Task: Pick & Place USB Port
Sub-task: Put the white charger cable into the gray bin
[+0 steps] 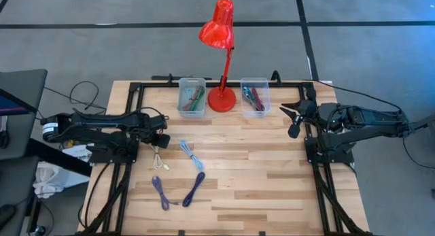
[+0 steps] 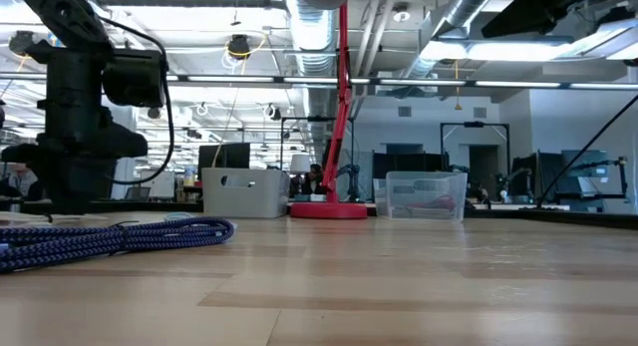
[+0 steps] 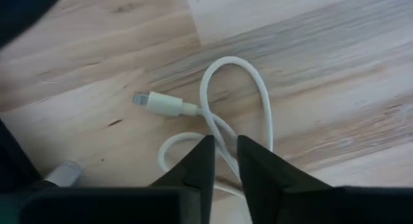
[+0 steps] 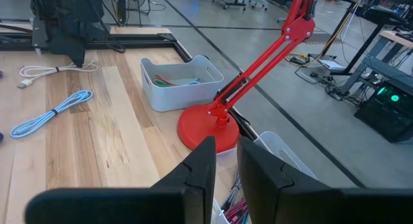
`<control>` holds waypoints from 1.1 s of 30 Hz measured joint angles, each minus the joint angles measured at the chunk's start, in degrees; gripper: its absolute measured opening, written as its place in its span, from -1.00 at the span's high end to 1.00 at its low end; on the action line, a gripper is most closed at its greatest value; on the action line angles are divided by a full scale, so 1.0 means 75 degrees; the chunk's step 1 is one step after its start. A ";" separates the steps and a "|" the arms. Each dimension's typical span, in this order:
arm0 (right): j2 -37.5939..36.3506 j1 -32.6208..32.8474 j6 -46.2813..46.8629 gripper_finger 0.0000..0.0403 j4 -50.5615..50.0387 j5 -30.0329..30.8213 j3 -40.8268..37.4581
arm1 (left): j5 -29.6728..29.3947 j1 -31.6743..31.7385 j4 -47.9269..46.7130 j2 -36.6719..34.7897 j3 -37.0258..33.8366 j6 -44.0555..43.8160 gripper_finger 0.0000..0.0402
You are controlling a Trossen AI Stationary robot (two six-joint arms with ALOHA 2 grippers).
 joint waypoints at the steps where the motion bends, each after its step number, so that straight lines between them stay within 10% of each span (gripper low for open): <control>1: 0.0000 0.0000 0.0000 0.71 0.0000 0.0000 0.0000 | -0.0008 0.0001 -0.0005 0.0000 -0.0002 0.0009 0.72; 33: 0.0000 0.0000 0.0012 0.71 -0.0224 0.0006 0.0003 | -0.1606 -0.0009 0.1312 -0.0694 0.1460 0.2846 0.99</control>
